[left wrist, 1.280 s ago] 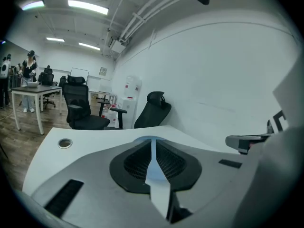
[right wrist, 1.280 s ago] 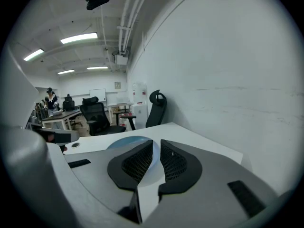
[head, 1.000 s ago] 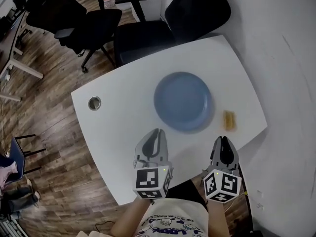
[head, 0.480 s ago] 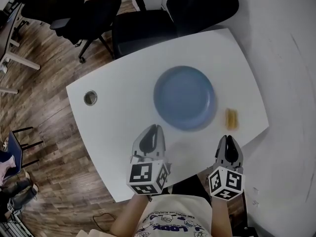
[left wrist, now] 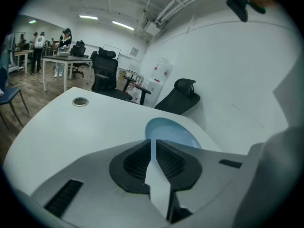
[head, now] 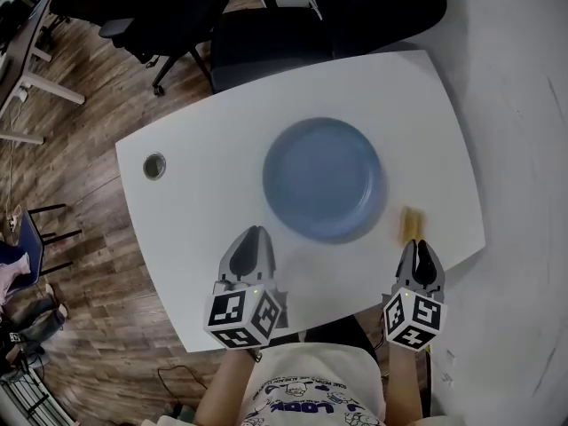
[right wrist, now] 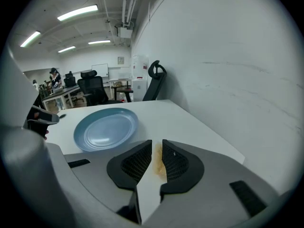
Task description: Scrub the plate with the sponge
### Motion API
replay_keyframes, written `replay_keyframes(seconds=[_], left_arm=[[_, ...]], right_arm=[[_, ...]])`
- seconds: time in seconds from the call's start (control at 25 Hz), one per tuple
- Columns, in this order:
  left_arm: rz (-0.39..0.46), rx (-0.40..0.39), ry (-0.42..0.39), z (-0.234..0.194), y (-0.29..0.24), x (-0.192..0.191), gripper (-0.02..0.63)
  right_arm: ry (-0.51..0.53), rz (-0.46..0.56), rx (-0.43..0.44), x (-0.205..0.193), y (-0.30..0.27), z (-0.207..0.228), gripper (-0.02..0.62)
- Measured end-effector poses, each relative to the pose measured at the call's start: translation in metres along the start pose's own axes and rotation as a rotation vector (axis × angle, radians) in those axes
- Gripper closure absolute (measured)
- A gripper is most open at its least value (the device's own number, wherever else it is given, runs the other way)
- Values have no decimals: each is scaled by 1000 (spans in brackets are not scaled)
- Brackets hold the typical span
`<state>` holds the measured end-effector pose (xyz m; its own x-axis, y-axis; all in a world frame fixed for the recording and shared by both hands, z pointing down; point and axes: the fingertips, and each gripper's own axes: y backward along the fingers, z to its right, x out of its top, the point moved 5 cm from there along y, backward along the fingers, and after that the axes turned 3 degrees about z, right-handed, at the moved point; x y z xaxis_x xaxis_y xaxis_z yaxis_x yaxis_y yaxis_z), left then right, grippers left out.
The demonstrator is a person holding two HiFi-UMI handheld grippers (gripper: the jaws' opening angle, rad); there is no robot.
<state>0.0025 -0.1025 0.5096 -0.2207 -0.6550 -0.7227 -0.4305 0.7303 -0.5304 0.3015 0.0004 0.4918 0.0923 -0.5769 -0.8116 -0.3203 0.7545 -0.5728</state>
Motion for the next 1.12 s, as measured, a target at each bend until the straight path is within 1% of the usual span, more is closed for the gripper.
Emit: replay_keyframes(seconds=[0.24,0.36,0.48,0.6,0.8,1.0,1.12], left_arm=[[13,94,21,13,-5,-7,589],[13,122,22,24,-7,-11,589],[2,136,21,33,-11,-16,589],[-3,148,33,41,-17,-20,589],[2,157,31,58,-24,-22,589],[-4,178,44,61,-23,-25,589],[-8,187,48,64,-26,-27,589]], right_arm=[[-11,-58,49,-10,-27,32,549],[22,-90,92,-13,-40,38,549],[71,-130,144,-22,-48,35,549],[70,-178,184,-34,-55,32,549],[84,-219,221,-38,-64,37,549],[101,-253,250,-39,-70,35,549],[93,-275,257,-41,-75,36,549]])
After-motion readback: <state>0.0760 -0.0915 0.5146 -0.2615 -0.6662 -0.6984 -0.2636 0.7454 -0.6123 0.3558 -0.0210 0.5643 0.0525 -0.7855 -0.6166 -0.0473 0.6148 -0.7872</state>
